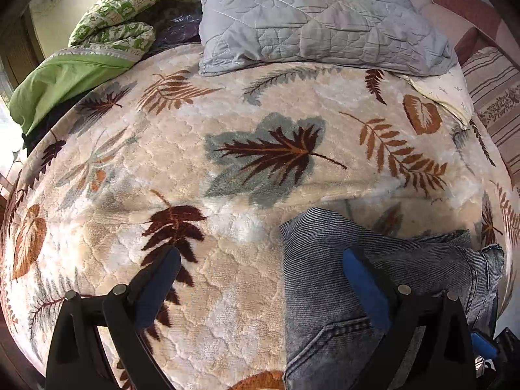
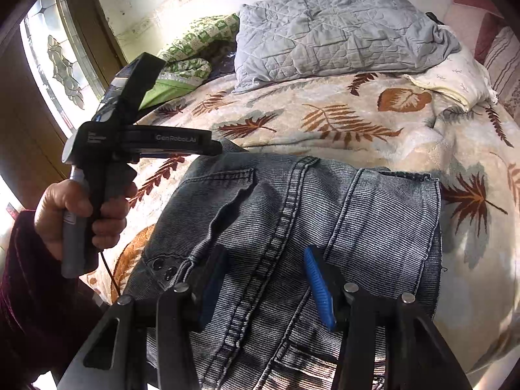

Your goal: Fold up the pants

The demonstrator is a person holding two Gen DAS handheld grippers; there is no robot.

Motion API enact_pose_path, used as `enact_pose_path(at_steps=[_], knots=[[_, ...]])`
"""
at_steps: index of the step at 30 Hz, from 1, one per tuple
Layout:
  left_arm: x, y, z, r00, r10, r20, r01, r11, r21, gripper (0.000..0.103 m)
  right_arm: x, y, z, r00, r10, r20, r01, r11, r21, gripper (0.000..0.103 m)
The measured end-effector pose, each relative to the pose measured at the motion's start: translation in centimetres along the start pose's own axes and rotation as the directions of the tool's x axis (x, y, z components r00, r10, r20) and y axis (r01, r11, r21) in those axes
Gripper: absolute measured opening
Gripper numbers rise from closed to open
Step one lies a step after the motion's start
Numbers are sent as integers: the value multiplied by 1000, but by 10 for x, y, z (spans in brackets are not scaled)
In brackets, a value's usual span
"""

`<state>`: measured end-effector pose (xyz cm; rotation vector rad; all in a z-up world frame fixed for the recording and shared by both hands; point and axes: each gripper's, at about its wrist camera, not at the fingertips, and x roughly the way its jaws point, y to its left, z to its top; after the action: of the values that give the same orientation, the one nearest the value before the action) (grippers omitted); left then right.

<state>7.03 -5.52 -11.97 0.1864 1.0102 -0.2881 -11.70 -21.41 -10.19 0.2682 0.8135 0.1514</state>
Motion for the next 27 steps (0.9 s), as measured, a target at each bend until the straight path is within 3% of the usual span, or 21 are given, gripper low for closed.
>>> enact_pose_path(at_steps=[5, 9, 13, 19, 23, 27], knots=[[-28, 12, -25, 999, 22, 39, -23, 999, 25, 100, -17, 22, -5, 996, 63, 58, -58, 995, -83, 53], [-38, 6, -58, 992, 100, 75, -107, 989, 102, 100, -22, 46, -16, 998, 46, 41, -39, 985, -171, 53], [-38, -5, -94, 991, 120, 61, -129, 974, 186, 100, -26, 70, -35, 995, 98, -8, -97, 968, -231, 53], [-43, -26, -118, 965, 205, 165, -249, 914, 321, 100, -3, 92, -69, 995, -31, -93, -5, 933, -361, 55], [-53, -13, -106, 972, 154, 178, -197, 948, 252, 100, -13, 84, -58, 994, 21, -110, -55, 945, -322, 55], [-70, -2, -96, 959, 147, 244, -192, 966, 170, 100, -40, 58, -38, 995, 85, -48, -93, 971, -219, 56]])
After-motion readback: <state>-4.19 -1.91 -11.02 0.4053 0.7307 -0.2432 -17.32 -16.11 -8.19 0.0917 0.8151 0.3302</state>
